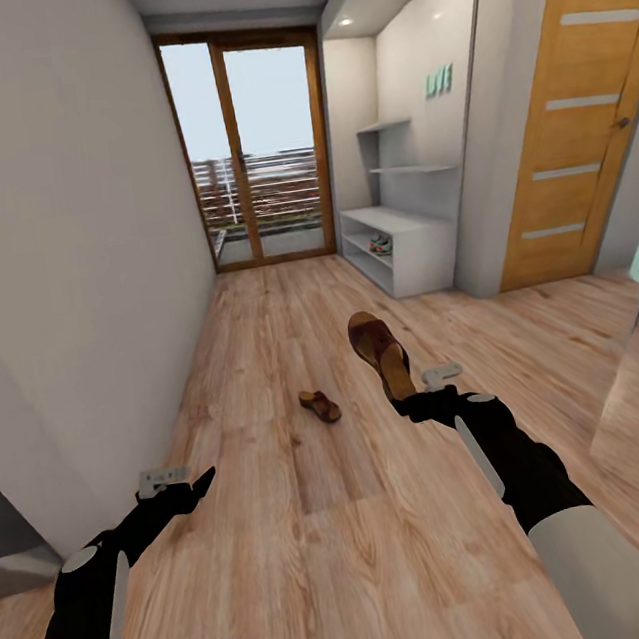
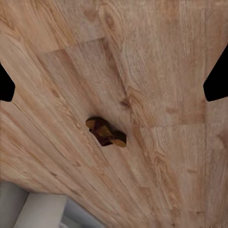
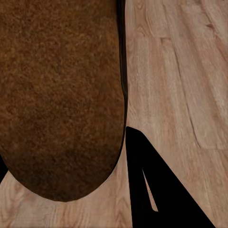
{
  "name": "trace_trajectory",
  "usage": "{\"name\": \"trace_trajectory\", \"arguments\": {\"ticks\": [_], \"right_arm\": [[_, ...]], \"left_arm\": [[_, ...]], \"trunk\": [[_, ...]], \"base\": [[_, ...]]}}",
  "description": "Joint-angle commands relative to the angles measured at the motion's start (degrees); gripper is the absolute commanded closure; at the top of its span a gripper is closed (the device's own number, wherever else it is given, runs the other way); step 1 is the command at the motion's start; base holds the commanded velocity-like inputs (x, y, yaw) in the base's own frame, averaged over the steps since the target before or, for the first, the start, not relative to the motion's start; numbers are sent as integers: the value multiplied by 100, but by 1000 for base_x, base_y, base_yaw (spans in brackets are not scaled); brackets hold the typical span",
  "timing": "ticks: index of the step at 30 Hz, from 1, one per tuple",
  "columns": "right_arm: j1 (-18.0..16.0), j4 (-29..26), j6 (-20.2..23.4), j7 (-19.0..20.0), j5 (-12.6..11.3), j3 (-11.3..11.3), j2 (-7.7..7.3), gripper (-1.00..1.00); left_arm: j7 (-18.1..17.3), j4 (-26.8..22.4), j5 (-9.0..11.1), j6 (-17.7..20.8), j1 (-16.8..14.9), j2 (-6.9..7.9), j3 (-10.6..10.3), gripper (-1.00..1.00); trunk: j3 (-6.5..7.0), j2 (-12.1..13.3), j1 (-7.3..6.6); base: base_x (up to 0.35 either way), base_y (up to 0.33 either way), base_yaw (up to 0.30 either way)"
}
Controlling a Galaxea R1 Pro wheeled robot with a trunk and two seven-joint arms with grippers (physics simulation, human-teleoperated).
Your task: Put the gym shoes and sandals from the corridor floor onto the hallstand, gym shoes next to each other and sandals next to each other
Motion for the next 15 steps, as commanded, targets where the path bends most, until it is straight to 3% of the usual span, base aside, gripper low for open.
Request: {"name": "trace_trajectory", "arguments": {"ticks": [1,15], "right_arm": [[-4,-10,35,-9,-21,9,-5,100],[-4,-14,35,-9,-21,1,-4,100]], "left_arm": [[-42,-8,-35,28,-5,-2,13,-100],[-42,-4,-35,28,-5,-7,13,-100]], "trunk": [[-6,-2,2],[-6,-2,2]], "base": [[348,3,0],[348,0,0]]}}
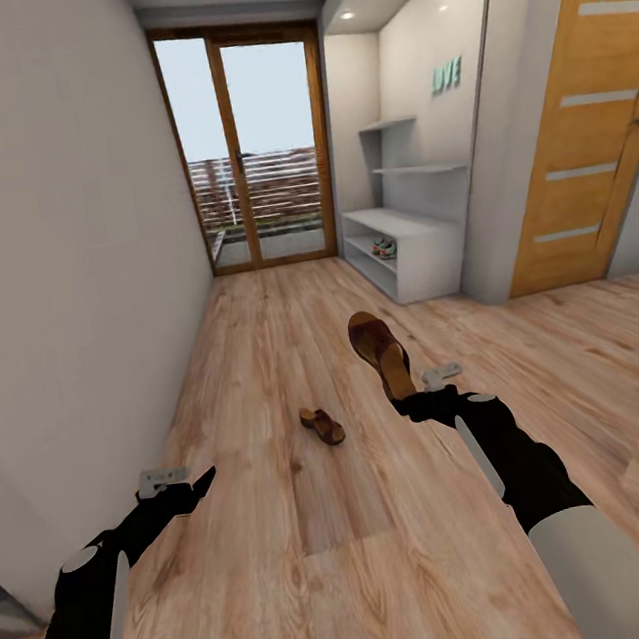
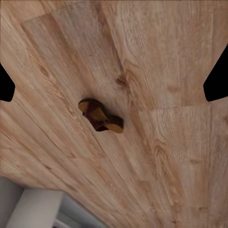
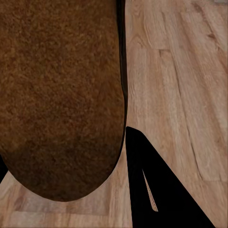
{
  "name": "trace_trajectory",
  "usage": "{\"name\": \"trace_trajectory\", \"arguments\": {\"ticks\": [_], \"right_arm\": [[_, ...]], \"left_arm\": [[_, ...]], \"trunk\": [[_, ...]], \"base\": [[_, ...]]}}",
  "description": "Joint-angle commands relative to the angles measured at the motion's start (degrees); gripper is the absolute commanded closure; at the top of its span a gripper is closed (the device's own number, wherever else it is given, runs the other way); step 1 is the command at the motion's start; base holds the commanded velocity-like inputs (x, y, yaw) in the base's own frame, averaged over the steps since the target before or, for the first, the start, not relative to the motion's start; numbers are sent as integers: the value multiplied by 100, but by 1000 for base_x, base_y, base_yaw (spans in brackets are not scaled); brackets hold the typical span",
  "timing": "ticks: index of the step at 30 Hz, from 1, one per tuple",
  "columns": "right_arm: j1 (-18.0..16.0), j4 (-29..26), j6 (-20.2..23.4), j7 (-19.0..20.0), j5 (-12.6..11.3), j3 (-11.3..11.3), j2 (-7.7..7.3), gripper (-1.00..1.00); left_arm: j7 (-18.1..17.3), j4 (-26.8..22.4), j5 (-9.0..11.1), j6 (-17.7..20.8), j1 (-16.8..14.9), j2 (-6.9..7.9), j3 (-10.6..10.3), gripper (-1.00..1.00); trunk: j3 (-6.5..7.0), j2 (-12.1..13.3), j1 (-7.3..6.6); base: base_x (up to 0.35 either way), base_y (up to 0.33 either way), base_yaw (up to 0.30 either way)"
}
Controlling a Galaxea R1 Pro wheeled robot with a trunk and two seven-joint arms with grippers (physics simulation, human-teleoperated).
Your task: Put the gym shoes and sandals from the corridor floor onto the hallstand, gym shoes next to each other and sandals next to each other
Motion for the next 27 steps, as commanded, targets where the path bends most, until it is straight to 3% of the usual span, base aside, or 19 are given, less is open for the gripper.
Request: {"name": "trace_trajectory", "arguments": {"ticks": [1,7,27], "right_arm": [[-4,-8,35,-9,-22,8,-5,100],[-4,-3,35,-9,-22,8,-5,100],[-4,-1,35,-9,-22,8,-5,100]], "left_arm": [[-42,-6,-35,28,-5,-3,13,-100],[-42,-4,-35,28,-5,-4,13,-100],[-42,-3,-35,28,-5,-4,13,-100]], "trunk": [[-6,-2,2],[0,-2,2],[47,-2,2]], "base": [[348,0,-33],[348,0,-163],[348,0,-278]]}}
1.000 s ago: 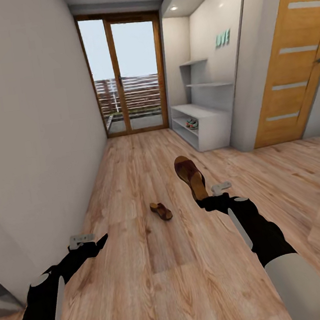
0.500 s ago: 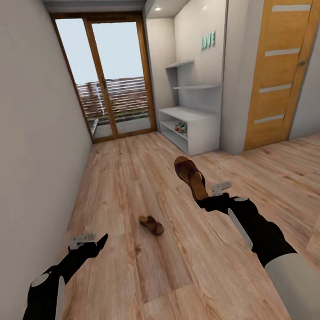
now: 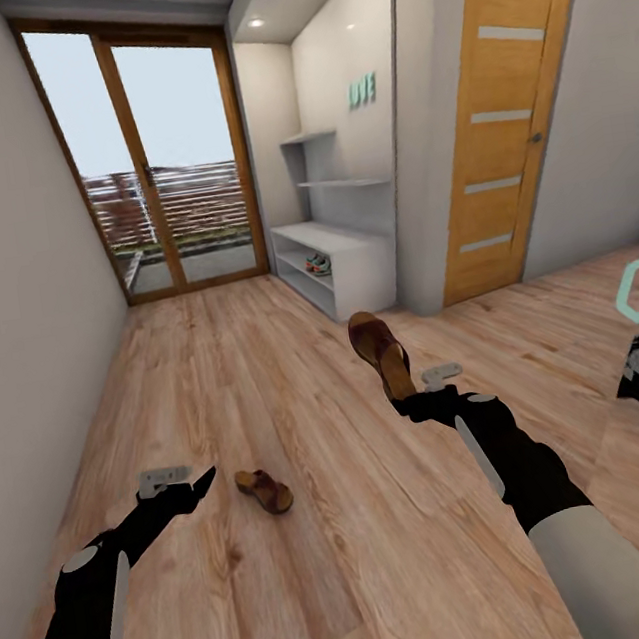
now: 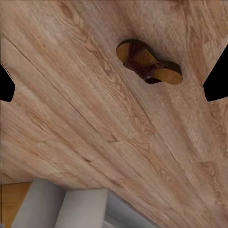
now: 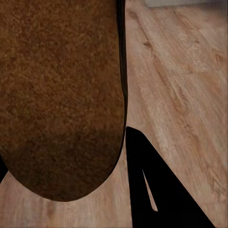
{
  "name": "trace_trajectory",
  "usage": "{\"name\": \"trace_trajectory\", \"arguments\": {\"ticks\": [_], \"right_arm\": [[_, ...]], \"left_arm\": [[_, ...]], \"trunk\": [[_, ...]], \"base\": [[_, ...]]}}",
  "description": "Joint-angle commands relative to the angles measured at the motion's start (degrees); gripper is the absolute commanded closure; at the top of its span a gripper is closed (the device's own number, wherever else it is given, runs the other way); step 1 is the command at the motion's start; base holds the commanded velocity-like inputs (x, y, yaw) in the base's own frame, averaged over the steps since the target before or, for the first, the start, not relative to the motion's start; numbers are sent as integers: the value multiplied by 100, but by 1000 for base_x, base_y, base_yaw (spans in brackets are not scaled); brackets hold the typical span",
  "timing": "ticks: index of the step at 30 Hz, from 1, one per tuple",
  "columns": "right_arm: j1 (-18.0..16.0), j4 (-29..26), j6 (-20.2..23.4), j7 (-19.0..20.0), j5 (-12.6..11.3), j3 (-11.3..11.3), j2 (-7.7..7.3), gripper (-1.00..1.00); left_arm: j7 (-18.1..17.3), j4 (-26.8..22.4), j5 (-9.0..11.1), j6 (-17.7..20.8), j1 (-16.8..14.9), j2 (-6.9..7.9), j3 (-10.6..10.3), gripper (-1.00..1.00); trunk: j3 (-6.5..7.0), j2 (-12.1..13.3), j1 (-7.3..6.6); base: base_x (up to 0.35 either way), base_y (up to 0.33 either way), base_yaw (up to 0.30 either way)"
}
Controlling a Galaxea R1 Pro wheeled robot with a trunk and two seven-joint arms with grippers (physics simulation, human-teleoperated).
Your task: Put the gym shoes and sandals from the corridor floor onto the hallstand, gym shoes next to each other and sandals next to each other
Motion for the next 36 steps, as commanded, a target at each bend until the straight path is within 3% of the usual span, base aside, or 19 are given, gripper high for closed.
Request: {"name": "trace_trajectory", "arguments": {"ticks": [1,20,36], "right_arm": [[-5,-5,33,-9,-21,9,-3,100],[-5,-5,33,-9,-15,14,-3,100],[-5,-15,33,-27,-17,12,-3,100]], "left_arm": [[-42,-10,-35,29,-3,-2,14,-100],[-42,-10,-35,29,-3,-2,14,-100],[-42,-10,-35,29,-3,-2,14,-100]], "trunk": [[-3,-2,2],[42,-2,2],[45,-2,2]], "base": [[348,0,-255],[331,-126,-271],[308,-183,-18]]}}
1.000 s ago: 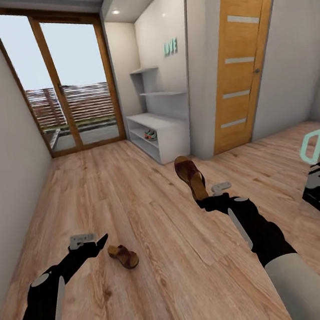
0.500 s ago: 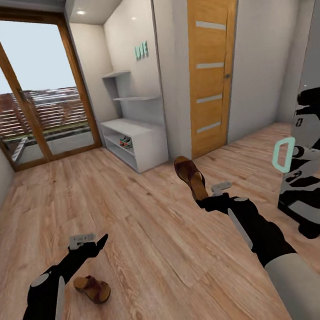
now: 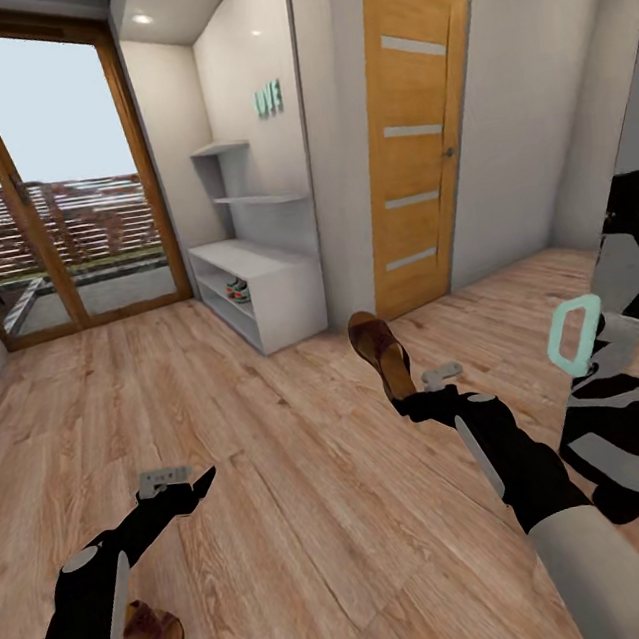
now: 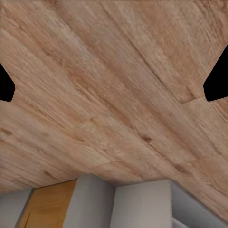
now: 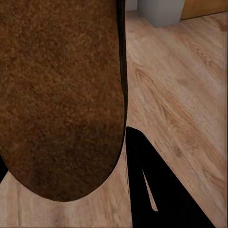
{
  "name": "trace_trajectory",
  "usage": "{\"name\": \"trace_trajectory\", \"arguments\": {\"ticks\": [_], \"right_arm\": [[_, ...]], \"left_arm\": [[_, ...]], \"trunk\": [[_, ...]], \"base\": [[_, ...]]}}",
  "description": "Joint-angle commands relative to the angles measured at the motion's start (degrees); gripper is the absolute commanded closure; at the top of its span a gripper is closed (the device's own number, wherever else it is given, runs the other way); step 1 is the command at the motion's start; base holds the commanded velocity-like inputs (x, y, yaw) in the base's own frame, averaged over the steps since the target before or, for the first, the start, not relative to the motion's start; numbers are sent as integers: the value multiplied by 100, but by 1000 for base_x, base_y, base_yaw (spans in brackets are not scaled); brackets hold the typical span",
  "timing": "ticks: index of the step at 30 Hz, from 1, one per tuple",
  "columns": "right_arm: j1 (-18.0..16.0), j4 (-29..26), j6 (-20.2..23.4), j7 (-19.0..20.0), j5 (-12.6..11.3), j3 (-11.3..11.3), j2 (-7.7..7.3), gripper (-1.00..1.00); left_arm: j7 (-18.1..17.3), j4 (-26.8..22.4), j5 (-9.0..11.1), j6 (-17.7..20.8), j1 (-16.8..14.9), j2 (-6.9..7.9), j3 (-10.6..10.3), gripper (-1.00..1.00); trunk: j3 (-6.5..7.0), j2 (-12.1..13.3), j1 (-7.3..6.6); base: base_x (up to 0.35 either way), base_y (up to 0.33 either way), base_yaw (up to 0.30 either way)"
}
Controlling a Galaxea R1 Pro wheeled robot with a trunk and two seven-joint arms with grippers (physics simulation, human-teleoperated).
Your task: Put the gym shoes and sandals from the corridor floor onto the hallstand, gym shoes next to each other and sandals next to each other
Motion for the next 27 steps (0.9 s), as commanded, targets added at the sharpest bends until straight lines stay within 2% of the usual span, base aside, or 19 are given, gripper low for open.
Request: {"name": "trace_trajectory", "arguments": {"ticks": [1,13,20,27], "right_arm": [[-3,-10,33,-9,-16,11,-5,100],[-3,-14,33,-14,-8,14,-5,100],[-3,-14,33,-14,-8,15,-5,100],[-3,-14,33,-11,-8,15,-5,100]], "left_arm": [[-43,-9,-37,29,-5,-3,14,-100],[-43,-9,-37,29,-5,-3,14,-100],[-43,-9,-37,29,-5,-3,14,-100],[-43,-9,-37,29,-5,-3,14,-100]], "trunk": [[-6,-2,2],[-7,-2,2],[-46,-2,2],[-57,-2,2]], "base": [[341,-136,0],[347,-91,3],[349,-75,141],[349,-65,39]]}}
